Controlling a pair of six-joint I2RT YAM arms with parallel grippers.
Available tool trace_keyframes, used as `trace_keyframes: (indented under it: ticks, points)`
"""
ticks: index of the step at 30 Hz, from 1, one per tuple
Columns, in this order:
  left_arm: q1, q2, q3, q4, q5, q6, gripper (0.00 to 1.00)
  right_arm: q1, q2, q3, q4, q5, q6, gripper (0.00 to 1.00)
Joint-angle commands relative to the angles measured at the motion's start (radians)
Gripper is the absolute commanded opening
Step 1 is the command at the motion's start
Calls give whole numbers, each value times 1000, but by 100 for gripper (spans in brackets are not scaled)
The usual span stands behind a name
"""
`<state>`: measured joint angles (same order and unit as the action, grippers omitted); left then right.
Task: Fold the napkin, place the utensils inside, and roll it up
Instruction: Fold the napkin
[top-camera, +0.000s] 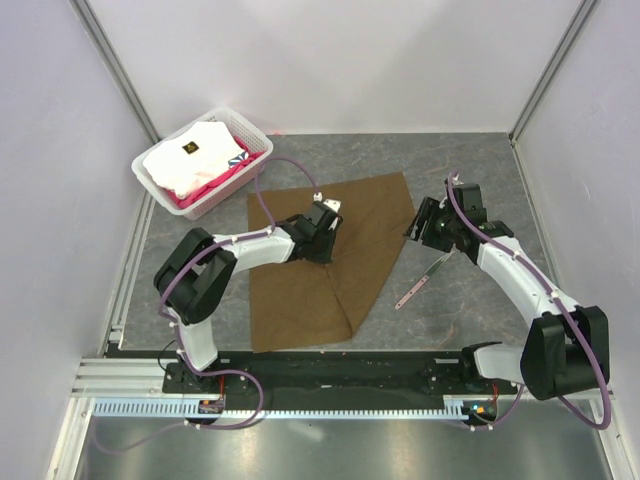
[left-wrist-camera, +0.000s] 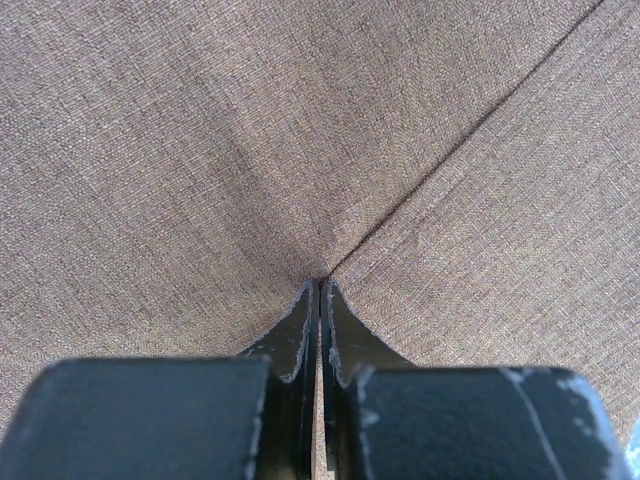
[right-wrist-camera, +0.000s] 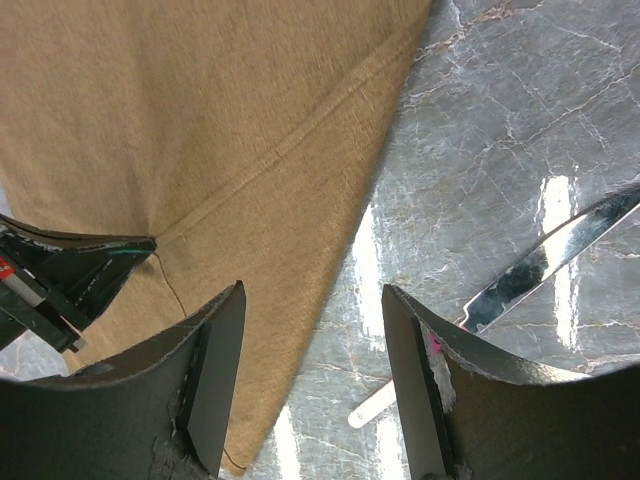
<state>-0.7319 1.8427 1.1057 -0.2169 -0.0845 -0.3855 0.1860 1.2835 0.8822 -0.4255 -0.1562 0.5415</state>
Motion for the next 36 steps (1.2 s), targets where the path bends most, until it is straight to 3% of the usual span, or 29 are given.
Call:
trace_keyframes:
  ticks: [1, 23, 31, 36]
  points:
    - [-9, -69, -12, -29, 32, -23, 2, -5, -41, -3, 16, 17, -3, 65]
    - [-8, -149, 48, -130, 20, -1, 2, -16, -81, 14, -47, 55, -40, 66]
    - [-8, -166, -4, -118, 54, -35, 25, -16, -92, -3, -47, 47, -35, 67]
    - [-8, -152, -7, -118, 51, -39, 30, -17, -98, -6, -48, 41, -35, 67]
